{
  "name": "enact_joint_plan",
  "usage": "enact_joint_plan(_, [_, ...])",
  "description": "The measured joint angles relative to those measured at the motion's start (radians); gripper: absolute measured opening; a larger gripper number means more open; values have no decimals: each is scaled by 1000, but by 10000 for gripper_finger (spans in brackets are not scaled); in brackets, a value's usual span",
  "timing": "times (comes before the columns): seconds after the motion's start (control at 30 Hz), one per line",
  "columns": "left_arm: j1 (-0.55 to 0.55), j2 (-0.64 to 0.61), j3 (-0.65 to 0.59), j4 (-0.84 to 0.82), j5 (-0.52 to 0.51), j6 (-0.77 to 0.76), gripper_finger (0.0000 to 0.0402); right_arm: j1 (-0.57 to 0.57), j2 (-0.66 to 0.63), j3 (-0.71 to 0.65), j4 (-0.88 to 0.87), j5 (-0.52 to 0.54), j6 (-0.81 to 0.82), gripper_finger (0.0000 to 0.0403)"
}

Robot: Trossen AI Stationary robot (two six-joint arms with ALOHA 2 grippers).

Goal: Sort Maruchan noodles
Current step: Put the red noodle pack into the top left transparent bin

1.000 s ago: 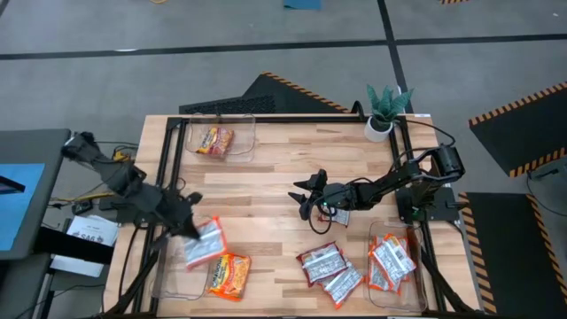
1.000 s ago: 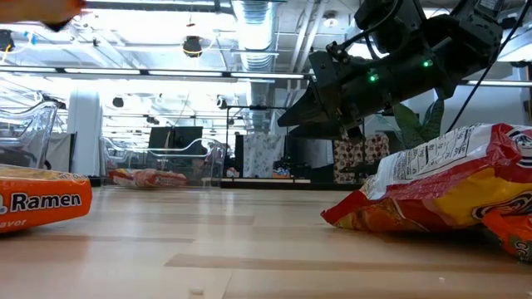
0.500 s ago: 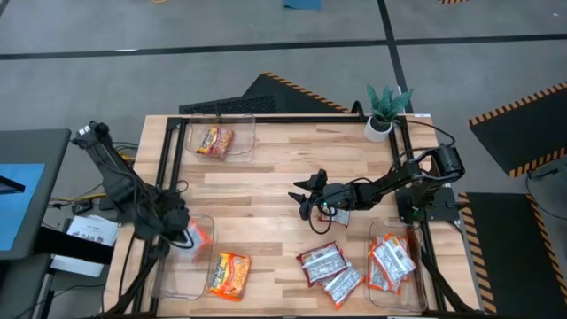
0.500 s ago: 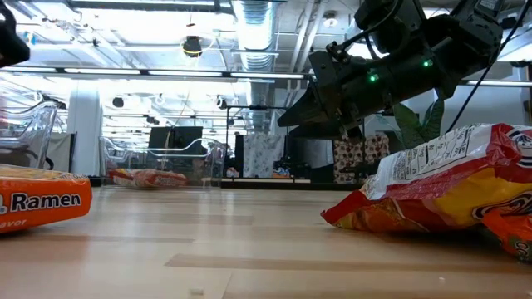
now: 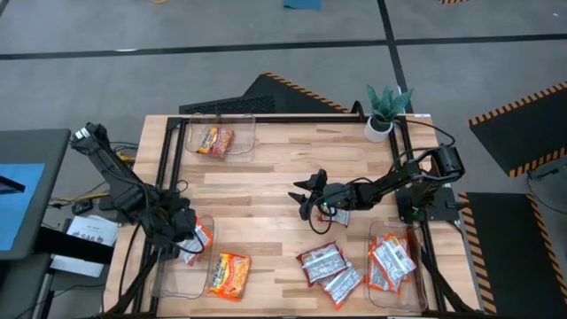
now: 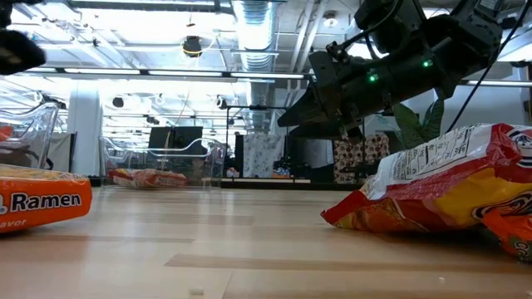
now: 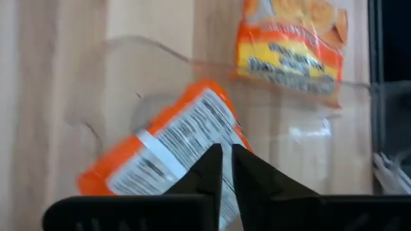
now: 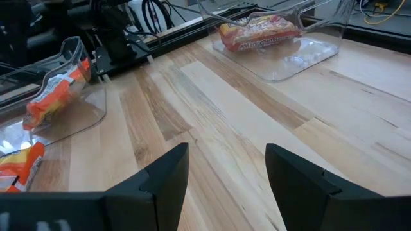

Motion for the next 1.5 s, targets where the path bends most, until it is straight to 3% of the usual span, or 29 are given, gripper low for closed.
enact_joint_plan(0.27, [170,-37,83,53,-247,368,110,-31,0,0,6,0,1,228])
enact_joint_plan(0.4, [314,-69,55,192,-289,580,153,-31,0,0,27,0,1,228])
enact_joint_plan(0.5, [442,-79,-6,370,-212,723,177,-31,0,0,35,0,1,228])
enact_joint_plan(0.6, [578,-82,-100,603,-35,829,188,-31,0,0,34,0,-3,228])
enact_joint_plan(0.7, [704,-73,-221,842,163,870,189,-37,0,0,35,0,-8,228])
enact_joint_plan(0.8, [796,-68,-332,1017,286,870,188,-37,-23,6,11,1,-7,228])
enact_joint_plan(0.9, [841,-69,-413,1144,324,844,188,-34,-83,57,-204,1,53,228])
enact_joint_plan(1.07, [845,-84,-456,1194,307,788,188,-10,-154,257,-954,10,330,228])
enact_joint_plan(1.13, [839,-86,-460,1194,307,784,188,14,-147,323,-1180,32,438,228])
enact_joint_plan(1.27, [830,-98,-458,1213,307,783,188,62,-145,394,-1460,37,662,228])
enact_joint_plan(1.4, [830,-111,-457,1212,311,777,188,113,-147,399,-1656,113,915,228])
enact_joint_plan(1.5, [829,-115,-458,1209,312,767,188,140,-134,397,-1758,113,1070,228])
